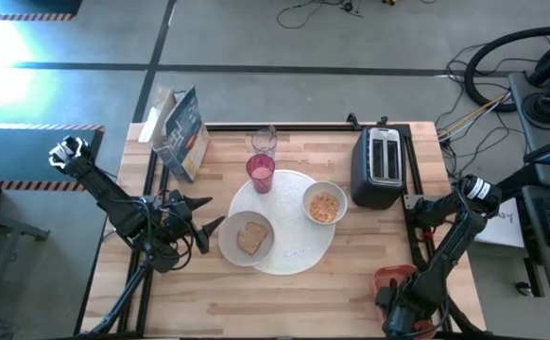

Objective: Arrange a breakfast setting
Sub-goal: Put the apple on the white table mat to the bottom of the brown plate

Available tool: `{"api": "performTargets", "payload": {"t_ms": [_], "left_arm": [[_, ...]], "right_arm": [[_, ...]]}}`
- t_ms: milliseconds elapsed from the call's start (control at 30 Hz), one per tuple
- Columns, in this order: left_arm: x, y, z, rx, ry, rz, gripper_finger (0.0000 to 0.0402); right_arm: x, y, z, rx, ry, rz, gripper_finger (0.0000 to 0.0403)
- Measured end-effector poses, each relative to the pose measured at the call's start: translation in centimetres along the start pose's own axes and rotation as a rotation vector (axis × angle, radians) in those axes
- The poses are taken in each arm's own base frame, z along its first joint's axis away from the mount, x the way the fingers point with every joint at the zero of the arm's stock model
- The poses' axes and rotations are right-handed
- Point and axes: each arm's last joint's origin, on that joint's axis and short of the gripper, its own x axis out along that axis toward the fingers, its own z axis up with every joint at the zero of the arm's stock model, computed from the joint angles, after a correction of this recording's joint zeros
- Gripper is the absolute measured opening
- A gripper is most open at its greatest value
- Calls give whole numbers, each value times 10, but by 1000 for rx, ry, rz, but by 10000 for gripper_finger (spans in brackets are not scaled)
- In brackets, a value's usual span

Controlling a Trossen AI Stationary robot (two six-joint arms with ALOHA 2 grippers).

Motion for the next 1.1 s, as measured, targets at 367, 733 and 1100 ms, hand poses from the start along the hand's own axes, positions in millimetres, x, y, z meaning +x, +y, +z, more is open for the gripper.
{"api": "performTargets", "payload": {"t_ms": [367,733,1100], "left_arm": [[0,0,0,7,16,-12,307],[0,-2,-1,4,17,-13,307],[1,-2,-1,4,17,-13,307]], "right_arm": [[1,5,1,-37,8,41,208],[2,7,0,-123,-26,58,301],[2,8,1,-75,-42,65,349]]}}
